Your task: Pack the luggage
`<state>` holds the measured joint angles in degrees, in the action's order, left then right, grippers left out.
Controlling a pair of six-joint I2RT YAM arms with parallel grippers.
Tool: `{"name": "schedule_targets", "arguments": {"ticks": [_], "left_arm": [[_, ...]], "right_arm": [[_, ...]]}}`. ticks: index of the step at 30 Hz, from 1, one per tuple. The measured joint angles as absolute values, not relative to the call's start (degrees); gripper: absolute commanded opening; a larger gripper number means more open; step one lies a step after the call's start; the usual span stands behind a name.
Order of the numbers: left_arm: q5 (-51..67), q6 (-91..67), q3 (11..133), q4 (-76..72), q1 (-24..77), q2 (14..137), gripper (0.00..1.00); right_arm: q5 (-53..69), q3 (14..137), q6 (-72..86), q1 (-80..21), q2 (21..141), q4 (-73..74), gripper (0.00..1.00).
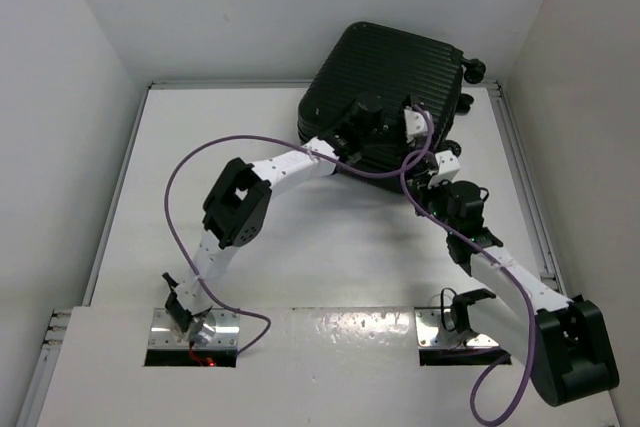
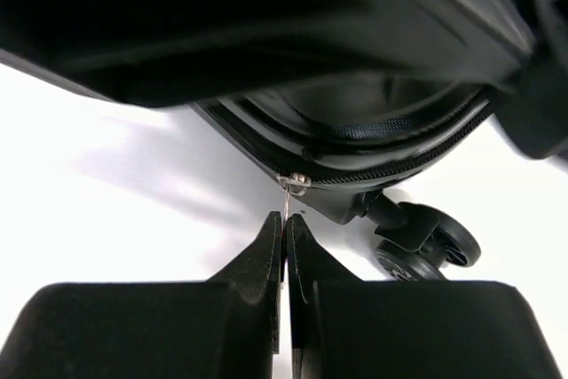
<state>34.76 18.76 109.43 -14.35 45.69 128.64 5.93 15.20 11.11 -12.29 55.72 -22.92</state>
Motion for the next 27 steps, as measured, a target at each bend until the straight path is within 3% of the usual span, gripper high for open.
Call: {"name": "schedule_targets", "arguments": {"ticks": [7, 13, 18, 22, 27], "left_arm": [[26.6, 12.9, 86.6, -18.1, 40.6, 109.9, 0.98], [13.8, 9.4, 86.8, -13.0, 16.1, 100.4, 0.84], [11.8, 7.2, 99.5, -4.9, 2.1, 111.1, 0.67], [15.1, 8.3, 116.0, 4.4, 2.4, 127.6, 0.59], [21.7, 14.9, 113.6, 14.9, 7.7, 132.8, 0.5]], "right_arm": [[8.6, 17.6, 12.5, -14.0, 58.0, -22.4, 0.0], [9.3, 19.2, 13.3, -12.2, 58.6, -19.3, 0.0], [9.9, 21.2, 13.4, -11.4, 58.6, -15.5, 0.0], [10.6, 23.0, 13.0, -11.1, 58.6, -12.1, 0.0], [11.9, 25.8, 12.6, -9.8, 59.0, -7.4, 0.0]]}}
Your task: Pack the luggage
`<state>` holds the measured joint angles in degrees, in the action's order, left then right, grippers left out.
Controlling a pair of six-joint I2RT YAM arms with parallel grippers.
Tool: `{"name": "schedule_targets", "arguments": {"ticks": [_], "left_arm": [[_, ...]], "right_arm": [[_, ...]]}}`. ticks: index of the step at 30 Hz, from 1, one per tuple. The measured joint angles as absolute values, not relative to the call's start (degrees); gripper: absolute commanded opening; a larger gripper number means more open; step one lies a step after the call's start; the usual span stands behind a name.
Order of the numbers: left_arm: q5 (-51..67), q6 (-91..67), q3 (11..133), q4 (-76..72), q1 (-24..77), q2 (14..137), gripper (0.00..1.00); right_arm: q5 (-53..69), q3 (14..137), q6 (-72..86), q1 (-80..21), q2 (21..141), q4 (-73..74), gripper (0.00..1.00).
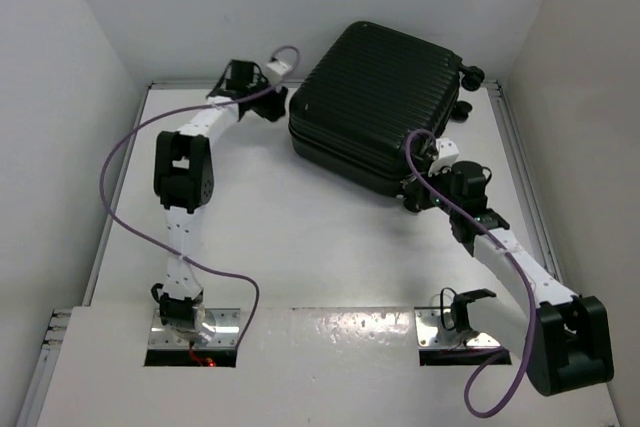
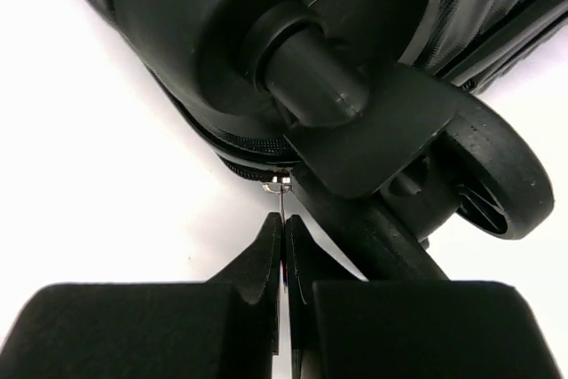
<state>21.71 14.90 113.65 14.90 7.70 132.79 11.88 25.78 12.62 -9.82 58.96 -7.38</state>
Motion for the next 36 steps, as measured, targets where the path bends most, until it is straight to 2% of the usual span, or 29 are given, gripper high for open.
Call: {"name": "schedule_targets", "arguments": {"ticks": [7, 16, 25, 28, 29, 31, 32, 34, 36], "left_arm": [[28.0, 20.3, 100.5, 19.9, 15.9, 125.2, 0.49], [25.4, 14.2, 100.7, 16.8, 20.6, 122.8, 0.49], [19.4, 5.2, 100.6, 9.0, 27.1, 122.8, 0.49], [18.1, 4.7, 98.4, 5.4, 29.0, 121.8, 0.59], [17.9, 4.4, 97.1, 4.2, 29.5, 120.9, 0.69], [16.0, 3.6, 93.1, 3.4, 30.7, 118.0, 0.72], [14.3, 3.3, 92.3, 4.2, 31.3, 117.0, 0.76], [11.1, 2.2, 92.9, 5.9, 32.1, 116.6, 0.82], [10.0, 0.1, 94.1, 7.7, 31.6, 116.6, 0.84]], "right_arm": [[10.1, 27.5, 11.6, -5.4, 57.4, 0.8, 0.0], [2.4, 27.7, 14.8, -6.9, 54.3, 7.1, 0.0], [-2.9, 30.9, 23.7, 0.2, 61.7, 9.1, 0.0], [-4.6, 32.2, 24.0, 3.3, 63.4, 9.1, 0.0], [-4.8, 32.5, 24.0, 4.6, 63.7, 9.1, 0.0], [-5.5, 32.7, 23.7, 6.4, 63.8, 9.1, 0.0], [-5.1, 32.8, 23.4, 7.4, 63.7, 9.1, 0.0], [-4.1, 32.8, 22.8, 8.8, 63.7, 9.0, 0.0], [-2.0, 32.8, 22.2, 9.9, 63.3, 9.1, 0.0]]}}
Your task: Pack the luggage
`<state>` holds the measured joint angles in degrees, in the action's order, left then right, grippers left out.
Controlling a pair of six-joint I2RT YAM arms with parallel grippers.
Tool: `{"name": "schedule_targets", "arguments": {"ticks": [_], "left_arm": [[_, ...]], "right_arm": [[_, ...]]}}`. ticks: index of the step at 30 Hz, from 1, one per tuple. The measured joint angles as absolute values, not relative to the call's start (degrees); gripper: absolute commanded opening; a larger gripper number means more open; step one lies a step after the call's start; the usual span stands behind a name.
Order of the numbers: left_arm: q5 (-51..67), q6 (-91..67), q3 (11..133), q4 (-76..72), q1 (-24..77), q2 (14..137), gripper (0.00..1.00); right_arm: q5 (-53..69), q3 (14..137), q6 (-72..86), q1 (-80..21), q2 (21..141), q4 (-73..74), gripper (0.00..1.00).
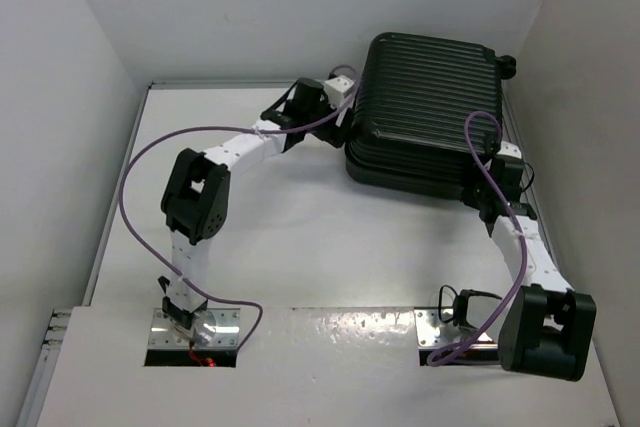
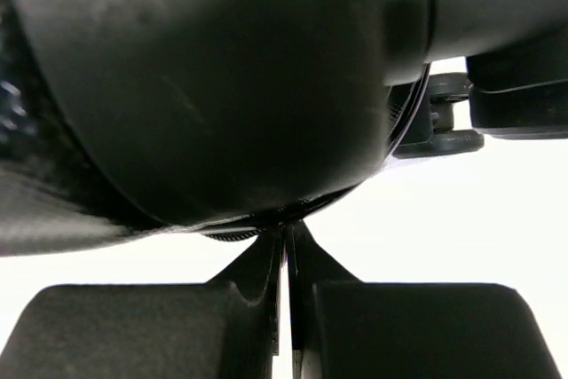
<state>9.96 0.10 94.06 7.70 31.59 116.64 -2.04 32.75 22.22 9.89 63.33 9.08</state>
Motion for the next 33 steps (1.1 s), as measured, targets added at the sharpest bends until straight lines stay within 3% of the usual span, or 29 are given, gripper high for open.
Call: {"name": "schedule_targets", "arguments": {"ticks": [3, 6, 11, 16, 33], "left_arm": [[11.4, -4.6, 99.5, 9.6, 29.4, 119.2, 0.84], [13.8, -10.0, 109.7, 8.9, 27.1, 125.1, 0.75], [15.9, -16.2, 115.3, 6.3, 25.1, 131.2, 0.64], [17.0, -19.7, 122.1, 4.7, 24.7, 138.3, 0.62], [15.4, -24.1, 125.1, 0.6, 22.4, 144.9, 0.54]], "right_arm": [[1.3, 32.7, 21.0, 11.2, 62.8, 9.5, 0.0], [5.2, 32.7, 20.0, 11.8, 62.7, 9.8, 0.0], [9.6, 32.7, 19.2, 11.8, 62.7, 10.3, 0.0], [10.8, 32.7, 18.6, 11.9, 63.0, 10.5, 0.0], [14.6, 35.6, 15.2, 11.9, 65.7, 13.5, 0.0]]}}
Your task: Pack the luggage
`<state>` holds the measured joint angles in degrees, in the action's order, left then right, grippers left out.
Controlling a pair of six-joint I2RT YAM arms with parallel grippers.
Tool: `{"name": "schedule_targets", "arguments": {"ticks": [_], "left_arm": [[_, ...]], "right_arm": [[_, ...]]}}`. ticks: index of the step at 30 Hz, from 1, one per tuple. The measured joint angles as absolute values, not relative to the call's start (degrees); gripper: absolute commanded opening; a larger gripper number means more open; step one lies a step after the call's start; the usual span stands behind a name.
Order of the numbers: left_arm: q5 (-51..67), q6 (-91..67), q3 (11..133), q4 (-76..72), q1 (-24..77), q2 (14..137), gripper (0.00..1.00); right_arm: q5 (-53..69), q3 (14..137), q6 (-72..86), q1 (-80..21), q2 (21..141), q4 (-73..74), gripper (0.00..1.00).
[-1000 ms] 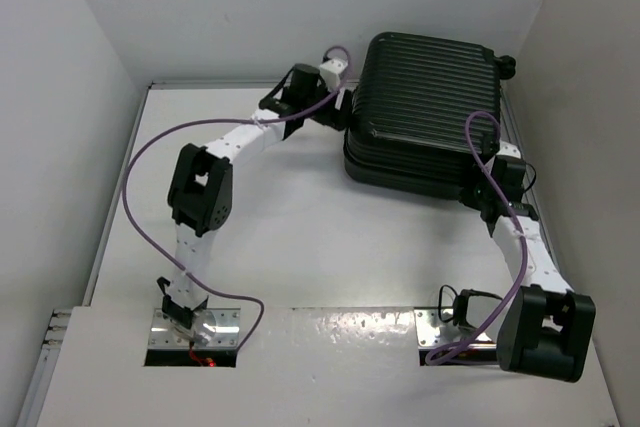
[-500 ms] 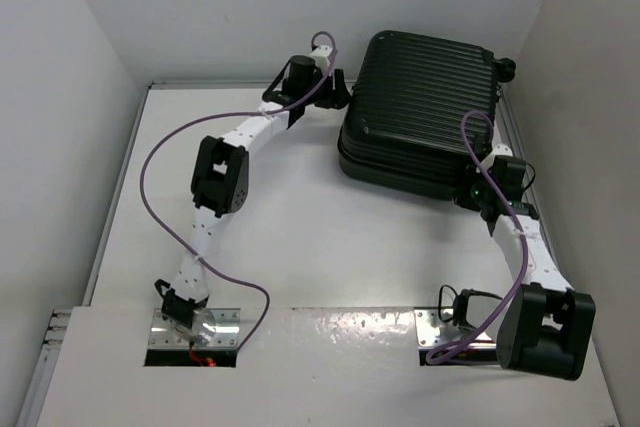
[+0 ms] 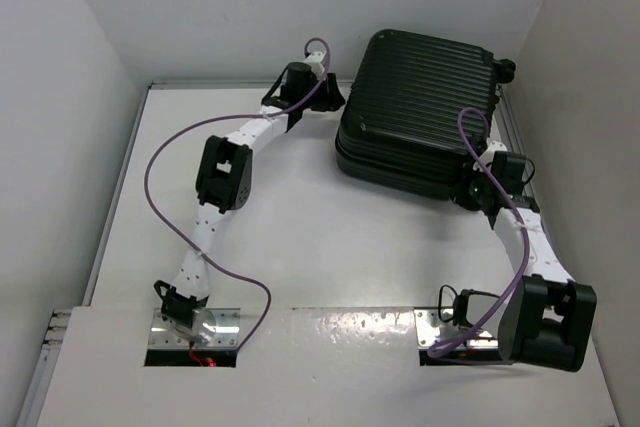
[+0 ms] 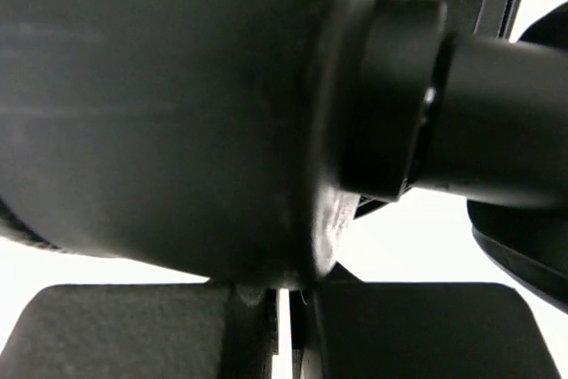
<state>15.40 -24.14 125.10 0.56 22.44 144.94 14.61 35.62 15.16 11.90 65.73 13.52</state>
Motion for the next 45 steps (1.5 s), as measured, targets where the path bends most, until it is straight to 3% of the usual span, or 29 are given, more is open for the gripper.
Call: {"name": "schedule_targets", "arguments": {"ticks": [17, 27, 30, 34, 41, 45], "left_arm": [[22.5, -17.1, 122.5, -2.9, 23.3, 146.1, 0.59], [19.1, -15.1, 128.9, 3.1, 24.8, 148.4, 0.39], [19.8, -15.2, 130.5, 4.4, 25.0, 149.2, 0.27], [20.0, -15.5, 131.1, 5.7, 25.3, 149.2, 0.0], [16.3, -16.3, 119.1, -0.8, 25.9, 143.3, 0.0], [10.2, -21.8, 97.5, -8.9, 25.8, 130.6, 0.0]], "right_arm": [[16.1, 37.0, 13.5, 11.9, 67.3, 14.4, 0.0], [16.4, 37.8, 13.0, 11.9, 68.0, 14.8, 0.0], [16.6, 37.8, 13.0, 11.9, 68.1, 14.8, 0.0], [16.8, 37.8, 12.9, 11.9, 68.2, 14.7, 0.0], [16.6, 37.8, 13.0, 11.9, 68.4, 14.3, 0.0], [15.9, 37.8, 13.0, 11.6, 68.5, 14.2, 0.0]]}}
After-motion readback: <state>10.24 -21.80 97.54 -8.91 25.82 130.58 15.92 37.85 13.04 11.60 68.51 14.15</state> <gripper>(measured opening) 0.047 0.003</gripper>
